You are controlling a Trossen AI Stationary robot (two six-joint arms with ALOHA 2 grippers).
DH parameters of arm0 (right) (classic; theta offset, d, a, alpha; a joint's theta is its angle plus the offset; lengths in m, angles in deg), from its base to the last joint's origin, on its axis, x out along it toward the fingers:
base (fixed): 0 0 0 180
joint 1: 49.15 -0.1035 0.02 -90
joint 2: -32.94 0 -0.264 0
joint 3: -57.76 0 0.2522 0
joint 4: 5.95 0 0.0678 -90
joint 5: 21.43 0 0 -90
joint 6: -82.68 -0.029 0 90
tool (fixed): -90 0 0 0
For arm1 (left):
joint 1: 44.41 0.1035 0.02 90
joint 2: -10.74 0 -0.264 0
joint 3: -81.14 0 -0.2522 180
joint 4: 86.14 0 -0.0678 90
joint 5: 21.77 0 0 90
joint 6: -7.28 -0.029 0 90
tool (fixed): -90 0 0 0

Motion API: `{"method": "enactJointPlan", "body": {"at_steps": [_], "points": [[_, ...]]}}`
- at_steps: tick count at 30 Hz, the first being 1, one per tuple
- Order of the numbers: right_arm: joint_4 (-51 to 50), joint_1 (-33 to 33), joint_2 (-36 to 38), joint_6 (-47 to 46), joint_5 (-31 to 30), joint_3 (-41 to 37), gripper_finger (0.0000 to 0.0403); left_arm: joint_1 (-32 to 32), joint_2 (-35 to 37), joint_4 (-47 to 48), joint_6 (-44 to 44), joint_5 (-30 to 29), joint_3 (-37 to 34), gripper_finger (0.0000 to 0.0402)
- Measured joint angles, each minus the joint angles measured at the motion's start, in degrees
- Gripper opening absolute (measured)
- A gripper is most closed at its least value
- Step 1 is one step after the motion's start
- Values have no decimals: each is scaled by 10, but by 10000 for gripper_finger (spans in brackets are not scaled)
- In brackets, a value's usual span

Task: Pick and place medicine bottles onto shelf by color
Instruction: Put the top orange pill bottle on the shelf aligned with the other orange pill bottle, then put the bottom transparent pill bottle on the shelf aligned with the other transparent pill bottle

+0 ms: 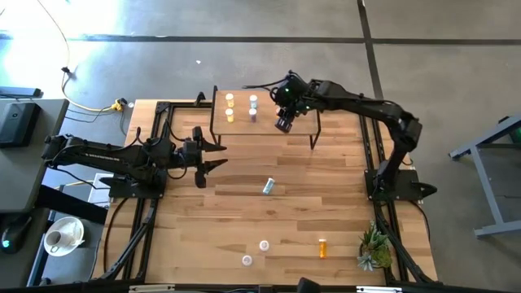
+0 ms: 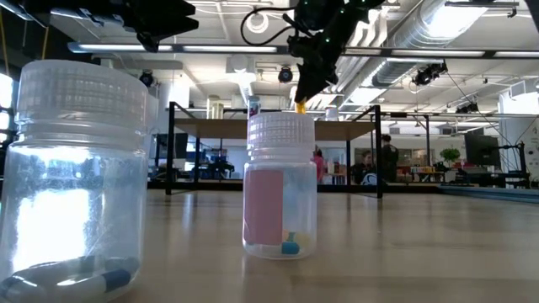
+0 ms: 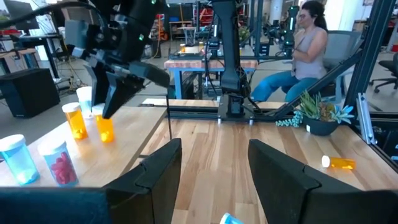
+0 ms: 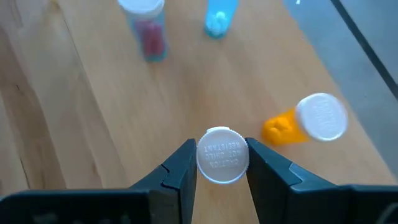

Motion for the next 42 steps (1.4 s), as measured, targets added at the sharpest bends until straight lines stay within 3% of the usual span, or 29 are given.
{"method": "enactJointPlan", "body": {"at_steps": [12, 29, 36, 42], "points": [[0, 2, -3, -12, 4, 0, 108, 0, 0, 2, 0, 0, 0, 175], [-9, 2, -5, 0, -7, 20, 169, 0, 0, 4, 0, 0, 0, 175], [-82, 1, -2, -11, -7, 81, 169, 0, 0, 8, 0, 0, 0, 175], [-132, -21, 8, -23, -8, 83, 169, -1, 0, 54, 0, 4, 0, 175]]}}
